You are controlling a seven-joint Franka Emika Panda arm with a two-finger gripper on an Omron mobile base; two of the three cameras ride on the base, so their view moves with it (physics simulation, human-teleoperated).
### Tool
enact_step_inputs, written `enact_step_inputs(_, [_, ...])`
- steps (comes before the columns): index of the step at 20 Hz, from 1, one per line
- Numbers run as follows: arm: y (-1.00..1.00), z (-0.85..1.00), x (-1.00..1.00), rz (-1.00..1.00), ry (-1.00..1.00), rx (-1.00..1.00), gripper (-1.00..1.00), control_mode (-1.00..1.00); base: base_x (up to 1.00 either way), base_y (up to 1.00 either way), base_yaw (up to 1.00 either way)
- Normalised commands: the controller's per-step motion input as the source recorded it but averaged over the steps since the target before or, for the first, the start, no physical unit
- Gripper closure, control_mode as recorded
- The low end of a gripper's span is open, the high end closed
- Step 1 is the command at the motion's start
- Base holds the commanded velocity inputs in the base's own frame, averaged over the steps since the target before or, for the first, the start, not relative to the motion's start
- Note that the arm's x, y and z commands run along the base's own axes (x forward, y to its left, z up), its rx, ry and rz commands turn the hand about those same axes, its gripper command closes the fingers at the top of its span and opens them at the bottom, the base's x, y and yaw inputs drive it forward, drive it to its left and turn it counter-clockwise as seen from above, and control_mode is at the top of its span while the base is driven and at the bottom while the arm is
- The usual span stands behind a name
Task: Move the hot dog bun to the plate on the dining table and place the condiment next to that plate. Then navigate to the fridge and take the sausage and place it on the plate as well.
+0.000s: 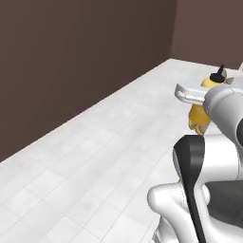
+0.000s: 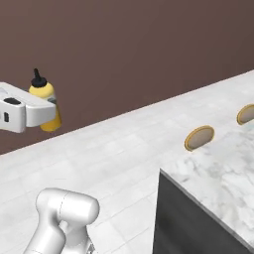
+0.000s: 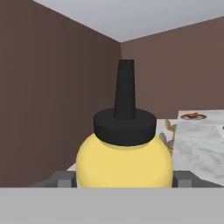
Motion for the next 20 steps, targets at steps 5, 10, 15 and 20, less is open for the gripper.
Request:
enact_step_inputs(5, [0.0,0.0,0.0,0.0,0.0,0.0,1.0,1.0,1.0,0.65,-0.44])
enact_step_inputs(10, [0.0,0.0,0.0,0.0,0.0,0.0,1.0,1.0,1.0,0.65,-0.44])
enact_step_inputs(15, [0.0,0.0,0.0,0.0,0.0,0.0,1.0,1.0,1.0,0.65,-0.44])
enact_step_inputs(20, [0.0,0.0,0.0,0.0,0.0,0.0,1.0,1.0,1.0,0.64,-0.44])
